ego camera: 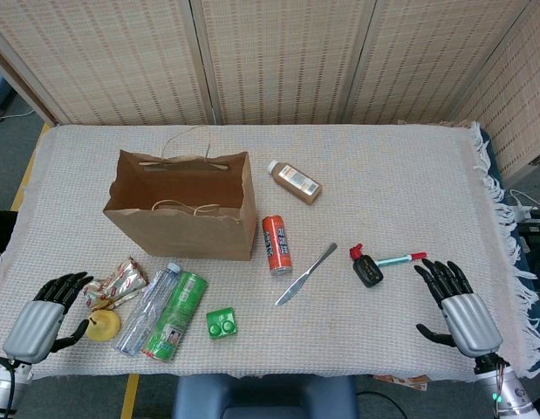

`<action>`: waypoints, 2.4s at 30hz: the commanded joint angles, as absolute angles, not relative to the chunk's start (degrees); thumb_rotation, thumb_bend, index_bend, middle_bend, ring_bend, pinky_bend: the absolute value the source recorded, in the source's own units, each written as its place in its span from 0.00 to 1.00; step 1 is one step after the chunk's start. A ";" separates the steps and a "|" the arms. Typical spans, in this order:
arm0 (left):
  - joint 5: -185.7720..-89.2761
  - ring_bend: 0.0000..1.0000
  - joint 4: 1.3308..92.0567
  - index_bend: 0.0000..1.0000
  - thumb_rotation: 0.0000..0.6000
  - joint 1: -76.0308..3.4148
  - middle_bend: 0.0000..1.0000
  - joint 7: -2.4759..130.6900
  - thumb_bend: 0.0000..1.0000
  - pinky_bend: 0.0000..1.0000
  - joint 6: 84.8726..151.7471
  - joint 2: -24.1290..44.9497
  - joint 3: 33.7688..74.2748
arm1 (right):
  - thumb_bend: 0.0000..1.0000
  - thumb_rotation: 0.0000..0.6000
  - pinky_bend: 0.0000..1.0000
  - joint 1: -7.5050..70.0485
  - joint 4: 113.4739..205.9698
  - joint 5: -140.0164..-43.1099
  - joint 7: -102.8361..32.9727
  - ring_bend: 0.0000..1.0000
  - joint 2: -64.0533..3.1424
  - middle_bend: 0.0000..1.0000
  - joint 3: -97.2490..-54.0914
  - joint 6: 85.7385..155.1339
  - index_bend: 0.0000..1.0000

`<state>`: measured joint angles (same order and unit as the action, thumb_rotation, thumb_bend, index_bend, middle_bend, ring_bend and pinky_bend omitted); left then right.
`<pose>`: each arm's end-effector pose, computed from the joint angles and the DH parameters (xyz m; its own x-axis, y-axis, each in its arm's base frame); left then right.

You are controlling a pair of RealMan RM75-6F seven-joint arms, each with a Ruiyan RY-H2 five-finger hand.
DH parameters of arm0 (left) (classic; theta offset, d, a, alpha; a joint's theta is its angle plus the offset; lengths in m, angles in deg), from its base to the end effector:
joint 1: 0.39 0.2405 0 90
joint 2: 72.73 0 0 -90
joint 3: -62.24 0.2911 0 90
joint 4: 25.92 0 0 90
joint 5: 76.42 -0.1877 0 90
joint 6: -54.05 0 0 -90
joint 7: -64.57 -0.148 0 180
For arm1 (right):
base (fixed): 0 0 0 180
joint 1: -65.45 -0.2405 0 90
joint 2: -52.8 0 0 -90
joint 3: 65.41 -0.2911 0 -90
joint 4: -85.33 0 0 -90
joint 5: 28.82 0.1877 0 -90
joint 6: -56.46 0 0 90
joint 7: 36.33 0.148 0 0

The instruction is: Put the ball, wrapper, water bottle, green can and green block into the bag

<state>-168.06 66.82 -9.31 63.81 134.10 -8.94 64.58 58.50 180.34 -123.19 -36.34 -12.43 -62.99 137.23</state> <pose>-0.3194 0.1887 0.1666 0.4335 0.1469 0.8891 0.8965 -0.1705 -0.4089 -0.3089 -0.1753 0.1543 0.3640 -0.1585 0.9178 -0.9240 -0.1857 0.3344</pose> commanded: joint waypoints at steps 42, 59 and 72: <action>-161.71 0.02 74.21 0.03 1.00 -15.16 0.00 55.03 0.37 0.21 116.72 -13.02 68.07 | 0.02 1.00 0.00 58.96 179.97 -125.51 -29.59 0.00 -13.75 0.00 -63.12 140.92 0.00; -158.66 0.06 69.47 0.16 1.00 -18.11 0.02 49.14 0.37 0.25 112.05 -8.02 67.44 | 0.02 1.00 0.00 58.71 181.09 -124.51 -29.00 0.00 -12.91 0.00 -62.77 139.44 0.00; -158.21 0.36 66.30 0.44 1.00 -18.48 0.33 47.43 0.51 0.56 112.69 -5.42 67.47 | 0.02 1.00 0.00 58.65 181.50 -124.30 -28.65 0.00 -12.63 0.00 -62.63 139.01 0.00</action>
